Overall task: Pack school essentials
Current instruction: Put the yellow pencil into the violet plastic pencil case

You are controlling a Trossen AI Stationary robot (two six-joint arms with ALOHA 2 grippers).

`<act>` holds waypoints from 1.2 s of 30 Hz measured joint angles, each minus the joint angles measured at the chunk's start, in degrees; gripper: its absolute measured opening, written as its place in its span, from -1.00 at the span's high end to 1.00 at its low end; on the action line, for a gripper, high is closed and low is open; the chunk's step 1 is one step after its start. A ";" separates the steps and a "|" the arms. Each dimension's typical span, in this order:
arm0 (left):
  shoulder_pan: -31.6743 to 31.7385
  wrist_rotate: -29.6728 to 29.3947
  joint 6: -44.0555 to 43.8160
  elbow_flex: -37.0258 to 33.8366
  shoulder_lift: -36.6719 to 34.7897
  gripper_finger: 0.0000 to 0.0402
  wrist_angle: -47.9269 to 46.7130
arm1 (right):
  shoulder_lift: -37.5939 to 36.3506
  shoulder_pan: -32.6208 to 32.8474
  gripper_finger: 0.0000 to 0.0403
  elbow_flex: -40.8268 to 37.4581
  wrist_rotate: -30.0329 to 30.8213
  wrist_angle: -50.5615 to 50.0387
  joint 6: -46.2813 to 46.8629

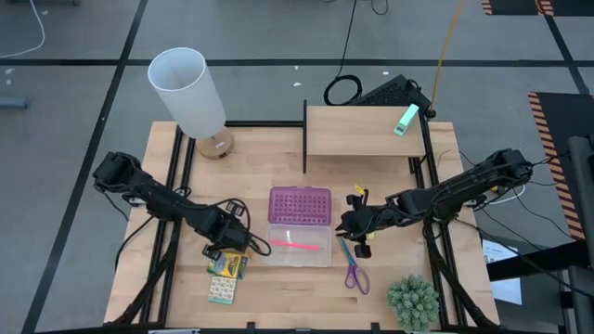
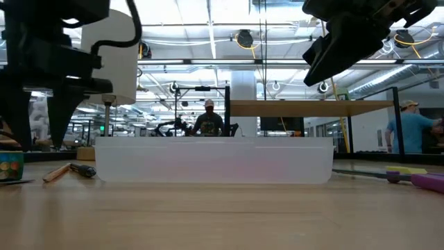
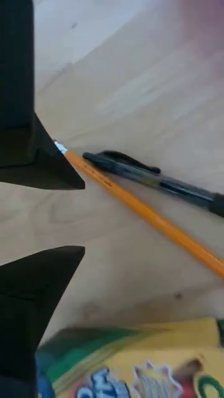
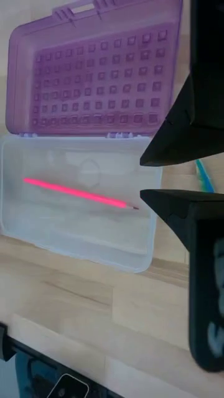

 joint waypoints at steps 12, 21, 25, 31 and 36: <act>1.02 0.28 7.65 -5.55 -2.68 0.20 11.32 | 0.02 -0.02 0.67 0.00 0.26 0.51 -1.35; 2.44 0.75 10.64 -7.92 -2.65 0.20 16.26 | 0.02 0.00 0.67 0.00 0.25 0.50 -1.60; 2.84 1.42 10.64 -7.92 -2.65 0.27 16.24 | 0.02 0.00 0.67 0.00 0.24 0.46 -3.14; 2.84 1.86 10.71 -7.92 -2.65 0.52 16.20 | 0.02 0.00 0.67 0.00 0.24 0.44 -4.84; 2.87 1.69 11.31 -7.92 -2.65 0.60 16.02 | 0.02 0.00 0.67 0.00 0.24 0.42 -5.00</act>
